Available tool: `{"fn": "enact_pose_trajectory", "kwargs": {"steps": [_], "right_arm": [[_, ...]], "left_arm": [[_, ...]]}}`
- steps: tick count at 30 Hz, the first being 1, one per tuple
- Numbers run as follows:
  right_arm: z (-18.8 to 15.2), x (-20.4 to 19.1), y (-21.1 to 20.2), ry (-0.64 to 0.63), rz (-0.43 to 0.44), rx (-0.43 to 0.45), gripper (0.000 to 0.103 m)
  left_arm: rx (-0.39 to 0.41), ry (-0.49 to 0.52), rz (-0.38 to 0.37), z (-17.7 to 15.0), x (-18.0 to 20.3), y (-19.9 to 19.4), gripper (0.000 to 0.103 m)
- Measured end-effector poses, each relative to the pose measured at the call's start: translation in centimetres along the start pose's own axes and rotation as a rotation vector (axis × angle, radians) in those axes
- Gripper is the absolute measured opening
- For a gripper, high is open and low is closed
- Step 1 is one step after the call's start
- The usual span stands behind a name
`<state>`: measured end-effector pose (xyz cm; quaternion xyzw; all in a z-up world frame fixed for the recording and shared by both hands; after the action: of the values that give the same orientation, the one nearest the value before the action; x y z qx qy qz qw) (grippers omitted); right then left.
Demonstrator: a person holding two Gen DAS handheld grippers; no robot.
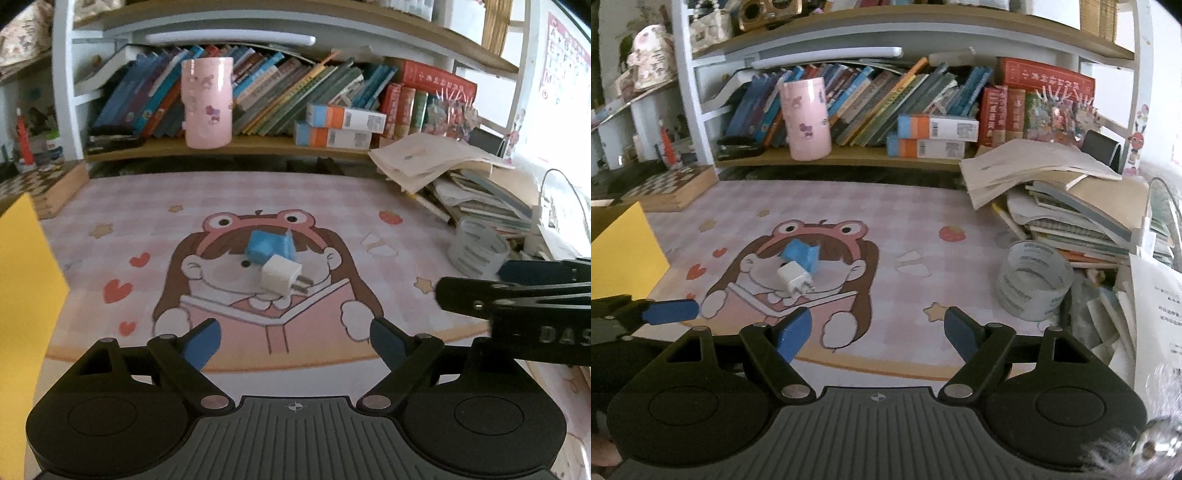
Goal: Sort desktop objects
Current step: 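Move the left tool toward the white charger while the right tool approaches its blue cable, then close the left tool on the white charger while the right tool grasps the blue cable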
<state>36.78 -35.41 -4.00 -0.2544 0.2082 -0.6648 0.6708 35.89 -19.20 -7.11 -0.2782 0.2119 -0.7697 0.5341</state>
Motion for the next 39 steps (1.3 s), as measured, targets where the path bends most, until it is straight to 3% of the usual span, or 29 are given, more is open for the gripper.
{"fn": "enact_pose_trajectory", "kwargs": {"steps": [9, 15, 21, 22, 31, 39], "right_arm": [[0.5, 2.6, 1.5, 0.027, -0.058, -0.027, 0.077], [0.7, 3.5, 2.2, 0.036, -0.073, -0.037, 0.077], [0.6, 3.8, 2.4, 0.037, -0.070, -0.050, 0.077], [0.6, 3.8, 2.4, 0.034, -0.069, -0.050, 0.077], [1.2, 2.0, 4.0, 0.003, -0.012, -0.048, 0.078], [2.7, -3.0, 7.3, -0.057, 0.102, -0.012, 0.078]], "left_arm": [[-0.014, -0.023, 0.004, 1.5, -1.3, 4.1, 0.085], [-0.038, 0.061, 0.055, 1.9, -1.3, 7.2, 0.078], [-0.048, 0.093, 0.054, 1.6, -1.1, 8.7, 0.053], [-0.044, 0.094, 0.055, 1.6, -1.1, 8.6, 0.046], [0.009, 0.070, 0.081, 2.1, -2.2, 5.0, 0.046], [0.062, -0.111, 0.126, 1.5, -4.9, -1.7, 0.046]]}}
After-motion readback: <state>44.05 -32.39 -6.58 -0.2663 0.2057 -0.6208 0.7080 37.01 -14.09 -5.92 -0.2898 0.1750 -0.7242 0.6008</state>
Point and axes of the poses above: each gripper's, at about its wrist camera, not at the fingertips, and y roughly the way its jaws point, x to its right, z to its top, the point moved 5 cm from there along y, roughly the way its jaws point, and after that the axes turned 11 degrees about -z, right-handed, at the moved point
